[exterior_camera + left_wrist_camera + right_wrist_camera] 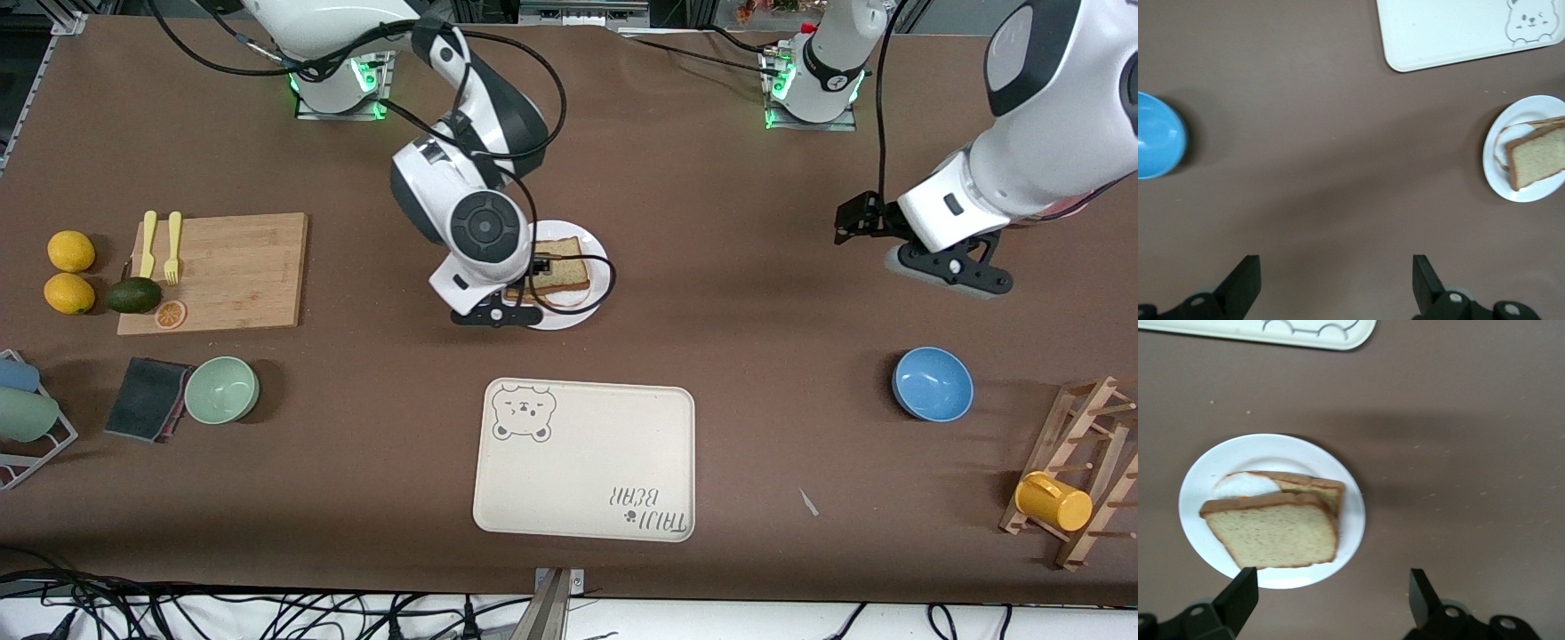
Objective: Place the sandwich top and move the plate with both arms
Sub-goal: 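Open the right gripper and withdraw it while the left gripper approaches the plate, then grip the white plate rim with the left gripper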
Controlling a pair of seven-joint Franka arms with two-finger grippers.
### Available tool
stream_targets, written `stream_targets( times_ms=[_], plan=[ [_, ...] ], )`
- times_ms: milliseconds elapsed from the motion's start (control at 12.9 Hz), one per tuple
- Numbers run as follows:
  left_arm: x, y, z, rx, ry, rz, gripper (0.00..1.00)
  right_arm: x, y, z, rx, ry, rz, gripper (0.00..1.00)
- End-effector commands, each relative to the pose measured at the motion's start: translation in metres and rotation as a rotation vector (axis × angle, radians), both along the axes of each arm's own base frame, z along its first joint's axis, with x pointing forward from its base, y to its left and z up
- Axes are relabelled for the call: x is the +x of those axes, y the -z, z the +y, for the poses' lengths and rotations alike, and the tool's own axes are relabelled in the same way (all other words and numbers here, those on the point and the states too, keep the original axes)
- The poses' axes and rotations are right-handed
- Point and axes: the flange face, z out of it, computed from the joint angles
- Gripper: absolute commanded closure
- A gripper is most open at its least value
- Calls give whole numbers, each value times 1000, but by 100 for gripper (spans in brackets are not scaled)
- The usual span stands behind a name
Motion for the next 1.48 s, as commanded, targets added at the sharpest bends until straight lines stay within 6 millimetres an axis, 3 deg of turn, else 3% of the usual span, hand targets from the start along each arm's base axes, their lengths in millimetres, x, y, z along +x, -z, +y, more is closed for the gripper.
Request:
stream_targets(
  times_ms=[0, 233, 388, 543, 699, 854, 1009, 1087, 1242, 1320, 1398],
  plan=[
    [22, 52, -23, -156, -30, 99, 0, -4, -35, -48, 8, -22, -4, 0],
    [37, 110, -58, -310, -97, 160, 0, -8, -61, -114, 5, 56, -33, 0],
    [41, 150, -86, -364, -131, 185, 0, -20, -74, -141, 3, 83, -74, 0],
    [34, 175, -125, -357, -98, 181, 0, -30, -92, -180, -6, 135, -89, 0],
    [25, 201, -165, -362, -81, 173, 0, -40, -125, -218, -2, 152, -113, 0],
    [13, 232, -198, -355, -51, 152, 1, -55, -137, -252, 0, 99, -94, 0],
    [-2, 264, -206, -442, -16, 157, 6, -56, -134, -308, 15, 50, 5, 0],
    [-11, 278, -207, -520, -27, 170, 8, -57, -136, -323, 35, 13, 21, 0],
    [-27, 307, -200, -629, -33, 140, 14, -55, -158, -350, 43, 53, -34, 0],
    [-34, 318, -197, -657, -8, 123, 22, -53, -170, -356, 47, 65, -65, 0],
    [-39, 328, -194, -666, 10, 122, 22, -47, -188, -371, 63, 78, -103, 0]
  ],
)
